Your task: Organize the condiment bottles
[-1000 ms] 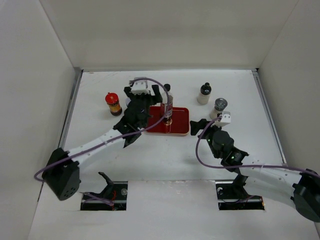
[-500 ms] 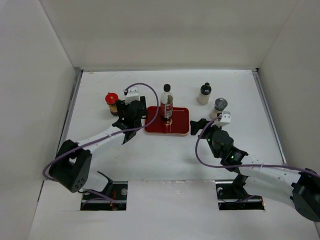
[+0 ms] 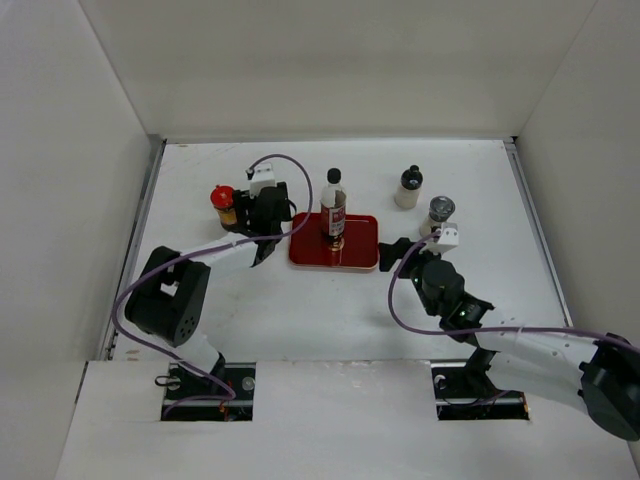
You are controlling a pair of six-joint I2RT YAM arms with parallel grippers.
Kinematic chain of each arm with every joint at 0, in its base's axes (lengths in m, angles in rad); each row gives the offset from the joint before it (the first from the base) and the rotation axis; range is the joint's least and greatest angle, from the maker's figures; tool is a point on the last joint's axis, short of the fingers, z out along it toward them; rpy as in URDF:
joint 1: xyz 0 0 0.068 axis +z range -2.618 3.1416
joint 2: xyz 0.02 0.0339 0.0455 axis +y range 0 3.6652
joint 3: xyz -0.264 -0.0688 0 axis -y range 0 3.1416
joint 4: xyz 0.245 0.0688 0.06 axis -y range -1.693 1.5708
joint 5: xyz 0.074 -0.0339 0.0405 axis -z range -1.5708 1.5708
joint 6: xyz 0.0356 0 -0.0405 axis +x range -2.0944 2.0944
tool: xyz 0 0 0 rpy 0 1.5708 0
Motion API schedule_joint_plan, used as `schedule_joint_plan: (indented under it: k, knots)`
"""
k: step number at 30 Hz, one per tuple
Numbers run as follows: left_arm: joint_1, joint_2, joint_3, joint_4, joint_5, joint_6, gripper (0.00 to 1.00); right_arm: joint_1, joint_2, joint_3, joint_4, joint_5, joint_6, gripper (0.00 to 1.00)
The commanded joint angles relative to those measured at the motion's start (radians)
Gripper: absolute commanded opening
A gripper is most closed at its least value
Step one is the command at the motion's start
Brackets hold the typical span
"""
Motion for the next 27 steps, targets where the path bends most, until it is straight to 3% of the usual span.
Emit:
schedule_joint_plan:
  k: [1,9,16,27]
  knots:
    - [0.024,0.027,0.050,0.092,0.049,-0.009,0.77,-0.009,0.006,0.010,0.051,-0.013,0.014,0.85]
    - [0.046,0.078,0.088,0.155,0.106,-0.005,0.74,-0.007,0.031,0.020,0.052,-0.022,0.014,0.85]
    - [0.054,0.084,0.080,0.162,0.137,-0.003,0.37,-0.009,0.003,0.010,0.052,-0.024,0.013,0.85]
    - [-0.012,-0.114,-0.019,0.159,0.100,-0.005,0.30,-0.015,-0.006,0.009,0.049,-0.027,0.014,0.85]
